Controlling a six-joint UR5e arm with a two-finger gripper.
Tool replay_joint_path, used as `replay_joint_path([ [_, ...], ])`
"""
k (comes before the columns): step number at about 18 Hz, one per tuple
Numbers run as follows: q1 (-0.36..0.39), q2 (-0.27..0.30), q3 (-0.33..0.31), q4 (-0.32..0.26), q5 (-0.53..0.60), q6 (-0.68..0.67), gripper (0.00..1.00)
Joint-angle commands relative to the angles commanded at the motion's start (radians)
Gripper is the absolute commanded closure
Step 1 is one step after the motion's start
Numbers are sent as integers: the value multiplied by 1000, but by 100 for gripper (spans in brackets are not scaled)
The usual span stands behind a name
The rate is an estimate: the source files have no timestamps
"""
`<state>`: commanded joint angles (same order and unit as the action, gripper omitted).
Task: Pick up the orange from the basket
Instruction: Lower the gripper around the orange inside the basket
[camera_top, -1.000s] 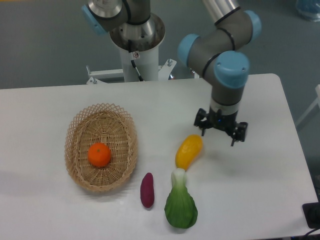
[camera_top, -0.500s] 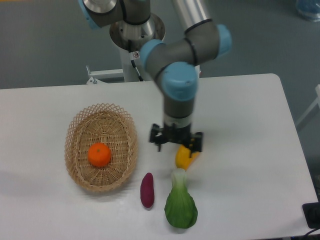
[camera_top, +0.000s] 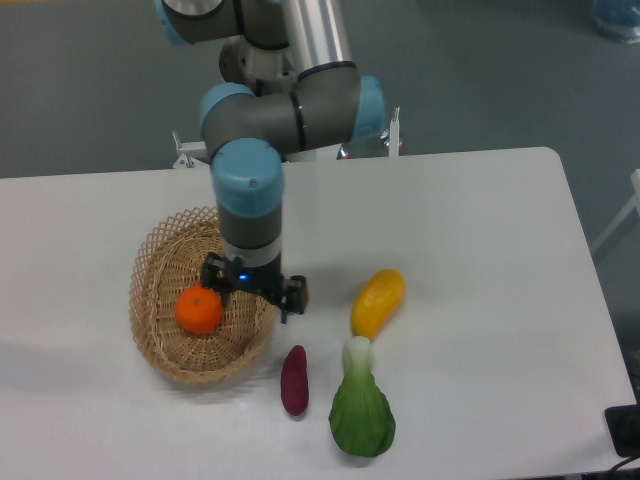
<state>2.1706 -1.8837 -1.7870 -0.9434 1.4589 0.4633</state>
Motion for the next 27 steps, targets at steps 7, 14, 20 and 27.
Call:
replay_joint_path([
  [7, -78, -15, -57, 9, -3, -5, 0],
  [14, -103, -63, -52, 20, 8, -3, 0],
  [20, -103, -84, -43, 21, 8, -3, 0],
  [27, -103, -95, -37, 23, 8, 0, 4],
])
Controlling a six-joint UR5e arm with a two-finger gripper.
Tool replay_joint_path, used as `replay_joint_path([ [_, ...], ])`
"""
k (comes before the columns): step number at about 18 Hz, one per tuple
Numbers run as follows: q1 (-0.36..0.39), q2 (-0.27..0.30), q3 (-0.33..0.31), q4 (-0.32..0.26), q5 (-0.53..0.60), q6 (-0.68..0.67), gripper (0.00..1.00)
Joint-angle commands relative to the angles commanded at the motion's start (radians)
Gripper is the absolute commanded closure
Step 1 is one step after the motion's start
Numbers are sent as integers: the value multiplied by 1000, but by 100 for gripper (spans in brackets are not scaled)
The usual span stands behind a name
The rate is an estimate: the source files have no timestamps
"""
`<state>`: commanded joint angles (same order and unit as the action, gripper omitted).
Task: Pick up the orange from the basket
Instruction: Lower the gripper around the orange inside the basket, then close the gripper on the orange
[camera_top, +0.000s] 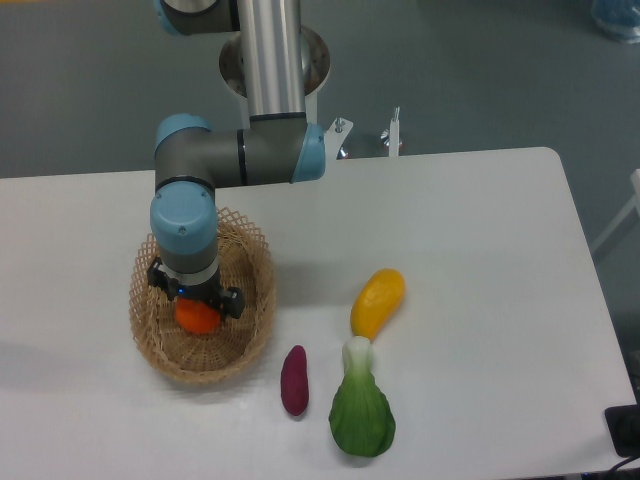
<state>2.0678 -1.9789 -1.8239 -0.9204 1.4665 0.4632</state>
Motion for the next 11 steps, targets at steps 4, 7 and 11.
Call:
replay_joint_path([
  [4, 0, 3, 0, -2, 14, -3, 29],
  [7, 3, 21, 2, -5, 12, -2, 30],
  [11, 31, 40, 8, -15, 12, 11, 29],
])
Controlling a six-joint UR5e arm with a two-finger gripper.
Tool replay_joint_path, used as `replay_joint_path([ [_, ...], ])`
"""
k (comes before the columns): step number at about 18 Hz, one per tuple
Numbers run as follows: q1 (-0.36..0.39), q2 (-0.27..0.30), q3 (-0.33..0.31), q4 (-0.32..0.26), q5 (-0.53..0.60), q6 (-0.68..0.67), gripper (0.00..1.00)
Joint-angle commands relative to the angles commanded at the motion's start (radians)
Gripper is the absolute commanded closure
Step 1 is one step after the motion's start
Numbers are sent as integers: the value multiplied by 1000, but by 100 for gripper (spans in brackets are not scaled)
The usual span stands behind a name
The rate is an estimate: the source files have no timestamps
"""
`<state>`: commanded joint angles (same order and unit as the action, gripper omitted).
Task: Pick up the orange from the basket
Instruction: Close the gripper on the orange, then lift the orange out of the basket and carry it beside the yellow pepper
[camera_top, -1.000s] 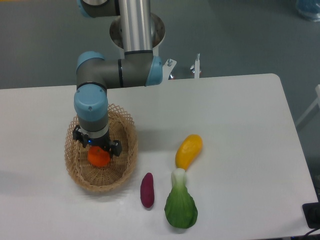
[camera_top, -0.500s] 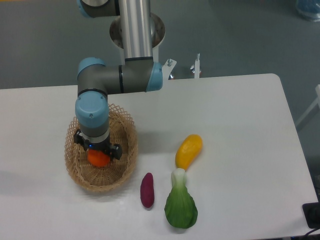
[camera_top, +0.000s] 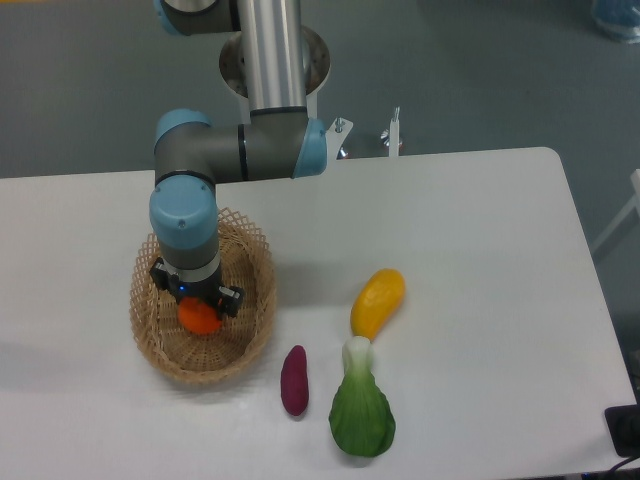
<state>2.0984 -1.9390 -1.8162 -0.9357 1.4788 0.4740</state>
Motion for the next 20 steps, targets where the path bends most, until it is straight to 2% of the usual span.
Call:
replay_joint_path([
  [6, 81, 78, -5, -3, -2, 66, 29],
  [10, 147, 104, -2, -14, 3, 138, 28],
  [14, 210, 107, 2, -11, 35, 219, 28],
  [17, 250, 98, 28, -12, 84, 308, 28],
  [20, 296, 88, 44, -11, 87, 373, 28],
])
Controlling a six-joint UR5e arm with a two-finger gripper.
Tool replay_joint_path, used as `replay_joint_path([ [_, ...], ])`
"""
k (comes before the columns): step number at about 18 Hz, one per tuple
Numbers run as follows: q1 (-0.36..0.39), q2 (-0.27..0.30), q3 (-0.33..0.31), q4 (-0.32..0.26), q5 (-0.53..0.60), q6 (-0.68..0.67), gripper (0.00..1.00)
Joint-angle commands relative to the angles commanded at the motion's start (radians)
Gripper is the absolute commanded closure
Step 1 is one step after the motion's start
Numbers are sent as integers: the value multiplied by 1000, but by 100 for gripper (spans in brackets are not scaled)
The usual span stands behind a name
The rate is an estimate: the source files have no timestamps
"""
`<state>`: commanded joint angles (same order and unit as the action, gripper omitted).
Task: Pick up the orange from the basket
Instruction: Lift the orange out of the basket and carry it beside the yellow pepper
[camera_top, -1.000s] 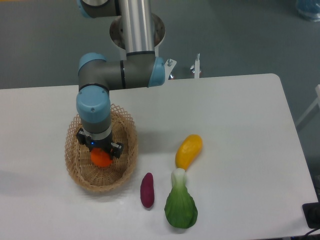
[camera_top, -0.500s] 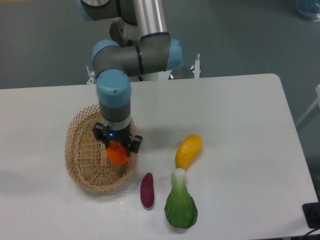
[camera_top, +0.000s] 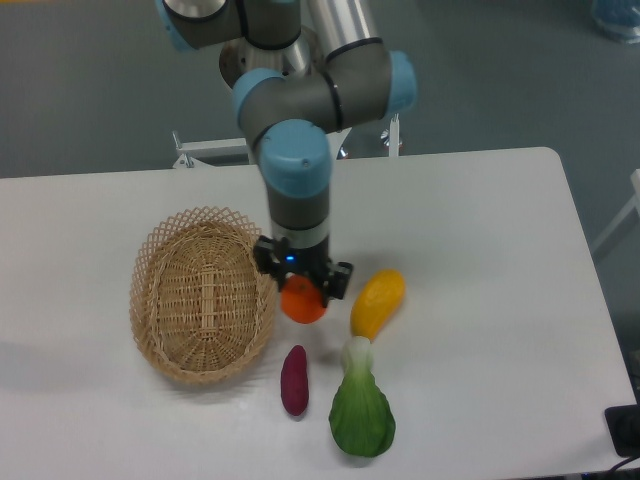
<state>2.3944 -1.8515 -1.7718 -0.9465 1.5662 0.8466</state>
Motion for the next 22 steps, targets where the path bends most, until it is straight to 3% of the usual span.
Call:
replay_joint_path([
  [11, 245, -26, 17, 5, 0, 348, 28],
  [22, 262, -92, 109, 12, 0, 358, 27],
])
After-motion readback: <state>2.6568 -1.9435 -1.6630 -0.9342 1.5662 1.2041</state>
